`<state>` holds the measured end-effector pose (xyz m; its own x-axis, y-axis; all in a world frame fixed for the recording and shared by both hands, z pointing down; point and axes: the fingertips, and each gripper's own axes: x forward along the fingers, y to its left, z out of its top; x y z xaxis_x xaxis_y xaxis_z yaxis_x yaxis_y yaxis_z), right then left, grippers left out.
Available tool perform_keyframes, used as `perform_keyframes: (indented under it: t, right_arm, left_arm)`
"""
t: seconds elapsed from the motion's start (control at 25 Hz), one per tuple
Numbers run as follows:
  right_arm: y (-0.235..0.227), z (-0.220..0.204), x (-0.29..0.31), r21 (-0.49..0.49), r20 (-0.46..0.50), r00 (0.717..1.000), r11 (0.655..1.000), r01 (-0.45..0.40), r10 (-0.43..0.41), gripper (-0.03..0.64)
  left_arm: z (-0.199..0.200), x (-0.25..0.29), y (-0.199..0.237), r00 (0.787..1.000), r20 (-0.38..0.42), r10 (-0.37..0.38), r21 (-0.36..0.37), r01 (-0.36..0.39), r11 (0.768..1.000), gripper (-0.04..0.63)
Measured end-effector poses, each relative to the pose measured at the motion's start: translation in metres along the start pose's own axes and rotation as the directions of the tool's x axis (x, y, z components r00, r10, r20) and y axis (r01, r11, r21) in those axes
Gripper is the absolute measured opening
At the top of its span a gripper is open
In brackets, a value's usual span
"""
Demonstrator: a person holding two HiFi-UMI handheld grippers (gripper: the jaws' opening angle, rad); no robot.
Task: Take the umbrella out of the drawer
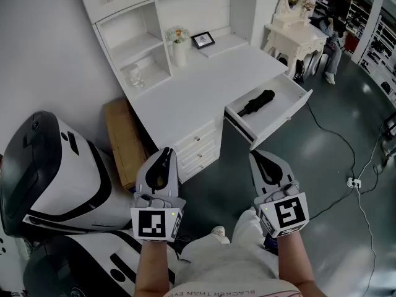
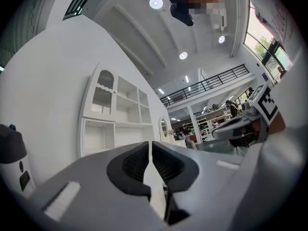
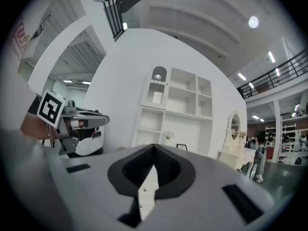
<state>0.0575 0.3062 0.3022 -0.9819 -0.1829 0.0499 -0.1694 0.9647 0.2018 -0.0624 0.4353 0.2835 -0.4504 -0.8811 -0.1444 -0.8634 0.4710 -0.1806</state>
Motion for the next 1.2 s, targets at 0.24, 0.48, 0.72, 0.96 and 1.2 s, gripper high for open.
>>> perform_keyframes:
  t: [0.24, 0.48, 0.72, 0.96, 1.2]
  right_arm:
    - [-0.001, 0.002, 0.003, -0.006, -0.005, 1.000, 1.000, 0.002, -0.002, 0.006]
    - [-0.013, -0.003, 0.009, -0.012, -0.014, 1.000, 1.000, 0.011, -0.012, 0.008]
    - [-0.043, -0.003, 0.028, -0.001, 0.000, 0.999, 0.999, 0.049, -0.049, 0.008]
    - [-0.071, -0.009, 0.051, -0.002, -0.003, 0.999, 0.999, 0.049, -0.049, 0.008]
    - [-0.113, -0.017, 0.076, 0.010, -0.007, 0.998, 0.998, 0.059, -0.059, 0.008]
  left_arm:
    - [0.000, 0.006, 0.004, 1.000, 0.007, 0.010, -0.009, -0.010, 1.000, 0.009]
    - [-0.005, 0.023, 0.006, 1.000, 0.010, 0.016, -0.026, -0.016, 1.000, 0.009]
    - [-0.007, 0.050, 0.007, 1.000, 0.011, 0.008, -0.005, -0.007, 1.000, 0.009]
    - [-0.017, 0.084, 0.020, 0.999, -0.011, 0.035, 0.001, -0.035, 0.999, 0.009]
    - [-0.024, 0.132, 0.016, 0.999, -0.025, 0.035, 0.006, -0.034, 0.999, 0.009]
